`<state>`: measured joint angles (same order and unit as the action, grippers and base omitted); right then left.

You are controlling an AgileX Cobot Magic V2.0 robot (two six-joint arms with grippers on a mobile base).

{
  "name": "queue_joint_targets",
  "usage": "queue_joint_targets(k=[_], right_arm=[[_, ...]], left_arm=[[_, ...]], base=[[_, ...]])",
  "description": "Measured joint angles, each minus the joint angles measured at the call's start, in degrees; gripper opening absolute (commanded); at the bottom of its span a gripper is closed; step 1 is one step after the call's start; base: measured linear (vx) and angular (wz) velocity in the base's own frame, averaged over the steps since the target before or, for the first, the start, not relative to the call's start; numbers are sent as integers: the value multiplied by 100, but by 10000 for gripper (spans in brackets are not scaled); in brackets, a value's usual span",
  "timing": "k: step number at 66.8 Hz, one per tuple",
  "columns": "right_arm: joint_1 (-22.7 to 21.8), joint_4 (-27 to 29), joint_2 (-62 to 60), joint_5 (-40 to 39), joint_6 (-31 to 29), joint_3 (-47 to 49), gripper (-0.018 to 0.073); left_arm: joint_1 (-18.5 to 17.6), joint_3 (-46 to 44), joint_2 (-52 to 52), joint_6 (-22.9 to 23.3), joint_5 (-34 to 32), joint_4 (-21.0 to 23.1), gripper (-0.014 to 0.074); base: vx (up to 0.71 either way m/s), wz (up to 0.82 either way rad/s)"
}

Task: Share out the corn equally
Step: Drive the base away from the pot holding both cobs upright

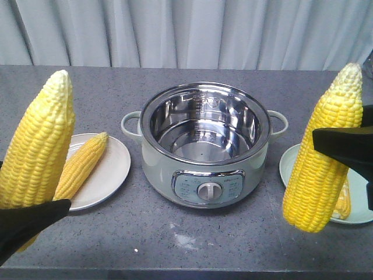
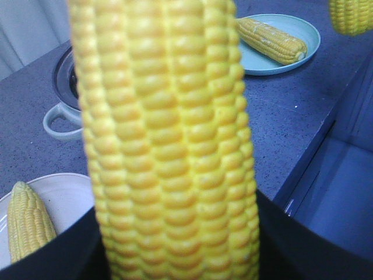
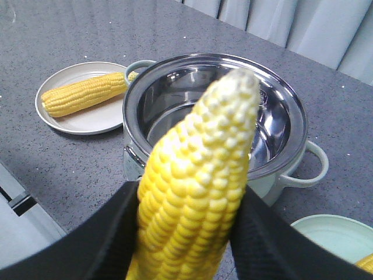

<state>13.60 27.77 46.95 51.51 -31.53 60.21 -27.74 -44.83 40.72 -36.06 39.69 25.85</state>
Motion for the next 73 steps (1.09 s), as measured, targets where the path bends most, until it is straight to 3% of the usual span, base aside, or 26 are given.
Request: queue_joint_targets(k=[73], right_arm=[[0,0,0,0,0,0,112]], left_arm=[[0,0,0,0,5,0,272]], base=[[0,0]])
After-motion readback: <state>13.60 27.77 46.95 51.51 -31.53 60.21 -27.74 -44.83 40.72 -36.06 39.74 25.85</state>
